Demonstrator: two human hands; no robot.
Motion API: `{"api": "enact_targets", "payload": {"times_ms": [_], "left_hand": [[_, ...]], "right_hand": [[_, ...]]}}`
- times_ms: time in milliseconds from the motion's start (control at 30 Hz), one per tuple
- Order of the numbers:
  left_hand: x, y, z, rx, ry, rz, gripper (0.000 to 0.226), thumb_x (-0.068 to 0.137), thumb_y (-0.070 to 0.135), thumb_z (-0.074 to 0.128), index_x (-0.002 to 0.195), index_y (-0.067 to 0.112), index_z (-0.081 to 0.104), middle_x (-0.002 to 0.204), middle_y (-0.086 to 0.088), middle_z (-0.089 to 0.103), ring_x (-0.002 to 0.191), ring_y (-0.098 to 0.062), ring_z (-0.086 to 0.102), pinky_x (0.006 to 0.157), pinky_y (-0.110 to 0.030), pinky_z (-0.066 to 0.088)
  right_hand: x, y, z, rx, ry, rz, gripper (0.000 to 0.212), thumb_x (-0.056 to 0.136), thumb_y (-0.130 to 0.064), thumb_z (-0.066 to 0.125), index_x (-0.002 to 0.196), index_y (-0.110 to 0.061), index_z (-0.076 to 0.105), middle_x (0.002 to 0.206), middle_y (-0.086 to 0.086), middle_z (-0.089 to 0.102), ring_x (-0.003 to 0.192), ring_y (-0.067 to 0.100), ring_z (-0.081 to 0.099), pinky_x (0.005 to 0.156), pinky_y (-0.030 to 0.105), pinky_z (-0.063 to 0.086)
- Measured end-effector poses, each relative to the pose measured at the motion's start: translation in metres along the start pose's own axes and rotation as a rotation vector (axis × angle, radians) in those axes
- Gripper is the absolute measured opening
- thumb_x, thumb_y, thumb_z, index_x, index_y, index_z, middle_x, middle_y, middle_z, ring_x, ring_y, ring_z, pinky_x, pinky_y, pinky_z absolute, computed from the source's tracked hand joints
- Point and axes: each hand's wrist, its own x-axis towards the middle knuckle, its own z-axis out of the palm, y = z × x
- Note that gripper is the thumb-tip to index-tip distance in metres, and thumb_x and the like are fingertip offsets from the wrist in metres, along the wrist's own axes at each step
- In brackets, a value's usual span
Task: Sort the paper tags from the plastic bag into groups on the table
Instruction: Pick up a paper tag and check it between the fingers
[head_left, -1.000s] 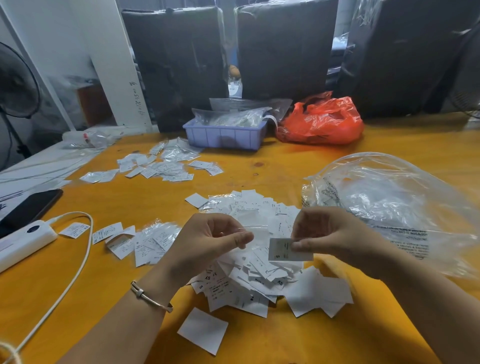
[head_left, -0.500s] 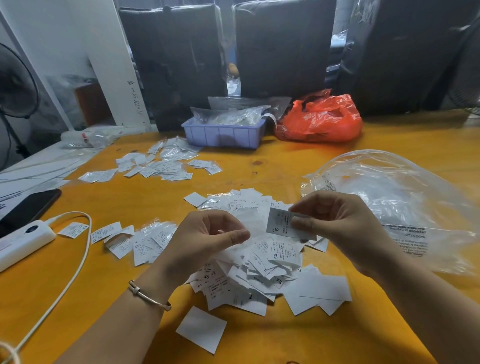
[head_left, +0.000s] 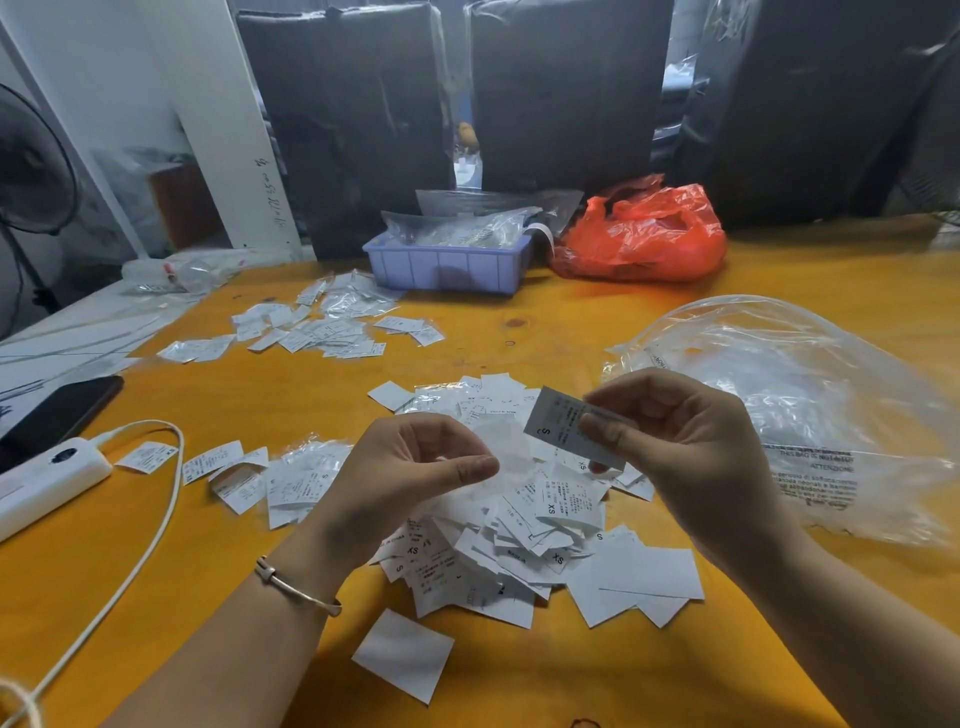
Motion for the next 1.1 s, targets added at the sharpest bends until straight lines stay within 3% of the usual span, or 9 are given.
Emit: {"api": "enact_targets", "payload": {"times_ms": [167, 267, 467, 600, 767, 867, 1100], "left_hand": [[0.0005, -0.0006, 0.0, 0.005, -0.007, 0.002, 0.011, 0.072, 0.029, 0.081, 0.077, 0.02, 0.078, 0.079, -0.002, 0.075, 0.078, -0.013, 0.069, 0.073, -0.022, 0.054], [0.0002, -0.0002, 0.0009, 0.001, -0.002, -0.004, 0.006, 0.072, 0.027, 0.08, 0.075, 0.022, 0.078, 0.078, -0.001, 0.075, 0.076, -0.011, 0.069, 0.071, -0.019, 0.053], [-0.0002, -0.0009, 0.0007, -0.009, -0.003, -0.013, 0.007, 0.072, 0.027, 0.08, 0.076, 0.021, 0.078, 0.076, -0.002, 0.074, 0.073, -0.011, 0.068, 0.07, -0.019, 0.053], [-0.0003, -0.0011, 0.0011, -0.011, 0.001, -0.019, 0.012, 0.07, 0.03, 0.08, 0.075, 0.019, 0.078, 0.074, -0.003, 0.073, 0.071, -0.009, 0.067, 0.068, -0.018, 0.052], [-0.0007, 0.0019, 0.0016, -0.001, -0.035, -0.02, 0.016, 0.071, 0.037, 0.081, 0.074, 0.022, 0.077, 0.075, -0.001, 0.073, 0.074, -0.009, 0.067, 0.068, -0.016, 0.05], [-0.0013, 0.0048, 0.0033, 0.009, -0.051, -0.028, 0.019, 0.069, 0.044, 0.078, 0.072, 0.026, 0.077, 0.077, -0.002, 0.075, 0.077, -0.011, 0.069, 0.064, -0.013, 0.048], [-0.0029, 0.0086, 0.0067, -0.008, -0.093, -0.032, 0.01, 0.075, 0.034, 0.08, 0.071, 0.025, 0.077, 0.08, -0.004, 0.076, 0.088, -0.017, 0.073, 0.063, -0.013, 0.049]], "right_hand": [[-0.0024, 0.0013, 0.0018, -0.062, -0.035, 0.004, 0.009, 0.079, -0.001, 0.073, 0.086, -0.006, 0.07, 0.082, 0.006, 0.074, 0.069, 0.025, 0.07, 0.056, 0.035, 0.059], [-0.003, 0.0013, 0.0022, -0.064, -0.04, 0.007, 0.01, 0.077, -0.006, 0.074, 0.086, -0.008, 0.071, 0.081, 0.004, 0.074, 0.071, 0.022, 0.071, 0.054, 0.03, 0.057], [-0.0044, 0.003, 0.0029, -0.225, -0.081, -0.033, 0.014, 0.079, -0.004, 0.075, 0.084, -0.017, 0.073, 0.081, -0.006, 0.073, 0.079, 0.015, 0.07, 0.06, 0.027, 0.059], [-0.0046, 0.0018, 0.0039, -0.29, -0.118, -0.034, 0.016, 0.079, -0.004, 0.075, 0.083, -0.019, 0.074, 0.078, -0.012, 0.072, 0.075, 0.012, 0.068, 0.059, 0.034, 0.06], [-0.0027, -0.0005, 0.0022, -0.204, -0.176, 0.053, 0.018, 0.079, 0.0, 0.074, 0.08, -0.018, 0.076, 0.079, -0.004, 0.073, 0.081, 0.014, 0.069, 0.059, 0.023, 0.057], [-0.0024, -0.0008, 0.0027, -0.189, -0.2, 0.087, 0.018, 0.079, 0.001, 0.073, 0.079, -0.017, 0.077, 0.079, -0.001, 0.074, 0.083, 0.017, 0.069, 0.061, 0.027, 0.059], [-0.0035, -0.0013, 0.0036, -0.165, -0.19, 0.076, 0.013, 0.08, -0.005, 0.074, 0.079, -0.018, 0.076, 0.08, -0.001, 0.073, 0.082, 0.021, 0.07, 0.056, 0.03, 0.059]]}}
